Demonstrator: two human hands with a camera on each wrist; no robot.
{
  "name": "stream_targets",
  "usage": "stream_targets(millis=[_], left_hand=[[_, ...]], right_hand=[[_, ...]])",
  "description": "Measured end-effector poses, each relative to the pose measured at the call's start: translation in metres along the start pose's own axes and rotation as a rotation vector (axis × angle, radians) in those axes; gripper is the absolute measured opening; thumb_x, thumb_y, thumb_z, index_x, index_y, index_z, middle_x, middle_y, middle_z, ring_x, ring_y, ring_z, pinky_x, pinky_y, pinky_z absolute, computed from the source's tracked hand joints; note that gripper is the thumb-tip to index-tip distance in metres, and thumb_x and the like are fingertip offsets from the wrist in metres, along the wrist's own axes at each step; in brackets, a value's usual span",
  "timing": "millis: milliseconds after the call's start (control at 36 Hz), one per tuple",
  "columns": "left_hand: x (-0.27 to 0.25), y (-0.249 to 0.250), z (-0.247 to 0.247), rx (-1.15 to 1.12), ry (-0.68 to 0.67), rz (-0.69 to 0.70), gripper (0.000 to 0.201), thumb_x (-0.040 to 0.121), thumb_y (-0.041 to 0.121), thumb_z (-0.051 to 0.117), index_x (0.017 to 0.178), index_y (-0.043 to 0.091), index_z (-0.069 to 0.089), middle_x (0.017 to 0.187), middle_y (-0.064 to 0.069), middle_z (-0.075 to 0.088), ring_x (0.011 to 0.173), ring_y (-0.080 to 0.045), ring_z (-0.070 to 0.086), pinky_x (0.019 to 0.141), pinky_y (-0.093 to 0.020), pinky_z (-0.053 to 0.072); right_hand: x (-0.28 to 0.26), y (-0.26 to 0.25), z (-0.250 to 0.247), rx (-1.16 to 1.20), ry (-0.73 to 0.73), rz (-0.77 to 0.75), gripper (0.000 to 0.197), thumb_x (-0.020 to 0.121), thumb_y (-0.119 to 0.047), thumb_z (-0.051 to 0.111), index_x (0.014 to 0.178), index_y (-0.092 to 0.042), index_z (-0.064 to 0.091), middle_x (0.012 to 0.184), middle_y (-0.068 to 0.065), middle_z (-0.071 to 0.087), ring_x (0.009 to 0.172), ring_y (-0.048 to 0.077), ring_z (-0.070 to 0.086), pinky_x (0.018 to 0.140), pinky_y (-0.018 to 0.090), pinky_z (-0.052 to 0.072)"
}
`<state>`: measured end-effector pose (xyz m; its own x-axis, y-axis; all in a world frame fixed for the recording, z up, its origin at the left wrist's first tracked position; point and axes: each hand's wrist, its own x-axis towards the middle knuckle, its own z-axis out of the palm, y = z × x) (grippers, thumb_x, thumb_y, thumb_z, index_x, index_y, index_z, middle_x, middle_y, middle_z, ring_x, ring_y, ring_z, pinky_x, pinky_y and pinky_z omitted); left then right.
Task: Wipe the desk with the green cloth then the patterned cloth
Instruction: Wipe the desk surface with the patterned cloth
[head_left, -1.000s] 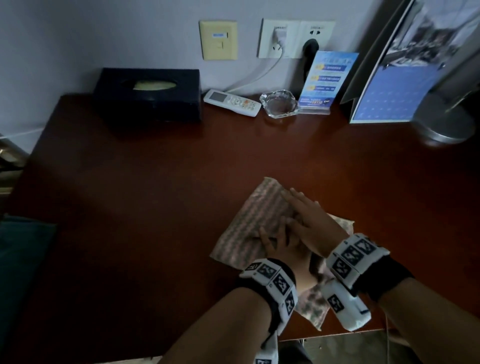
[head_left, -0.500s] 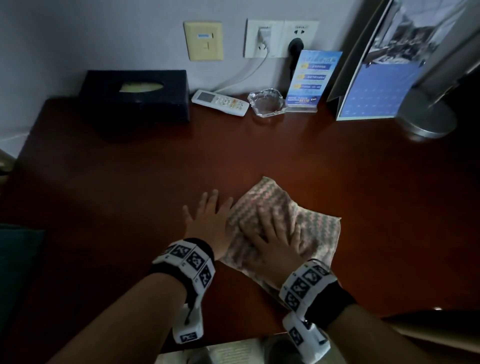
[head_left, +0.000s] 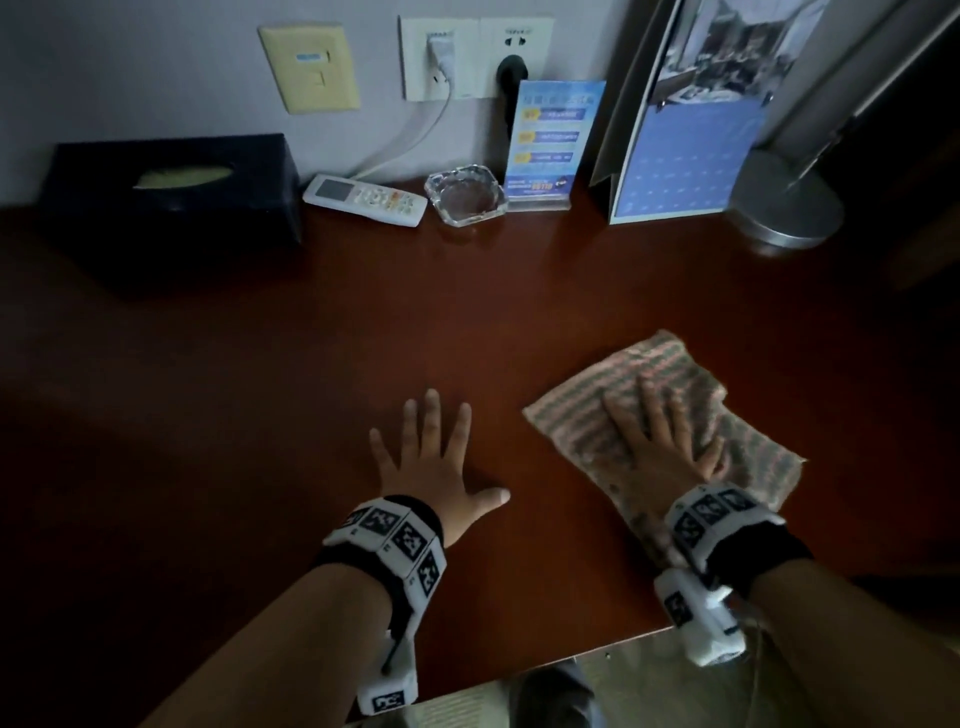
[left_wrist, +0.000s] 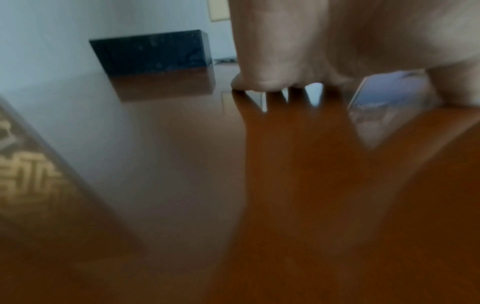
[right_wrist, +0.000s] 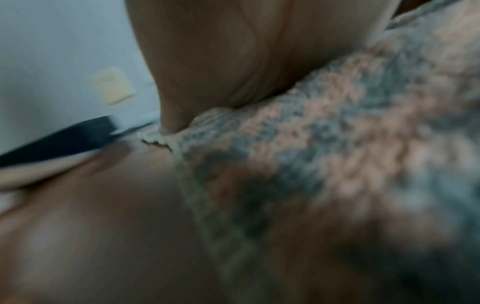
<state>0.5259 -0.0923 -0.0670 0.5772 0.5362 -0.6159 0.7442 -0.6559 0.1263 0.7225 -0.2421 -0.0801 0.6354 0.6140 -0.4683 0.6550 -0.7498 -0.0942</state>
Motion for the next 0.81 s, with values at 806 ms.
stream_targets(millis=[806], left_hand=[[0.001, 0.010, -0.005, 0.027, -0.088, -0.097, 0.100, 0.075, 0.084, 0.027, 0.142, 0.035, -0.030, 0.146, -0.002, -0.043, 0.138, -0.028, -0.033, 0.111, -0.061, -0.010]], right_hand=[[-0.111, -0.027, 0.071, -0.122, 0.090, -0.363, 0.086, 0.058, -0.093, 0.035, 0.135, -0.057, 0.033, 0.160, -0.004, 0.011, 0.144, 0.029, 0.007, 0.094, 0.077, 0.010]])
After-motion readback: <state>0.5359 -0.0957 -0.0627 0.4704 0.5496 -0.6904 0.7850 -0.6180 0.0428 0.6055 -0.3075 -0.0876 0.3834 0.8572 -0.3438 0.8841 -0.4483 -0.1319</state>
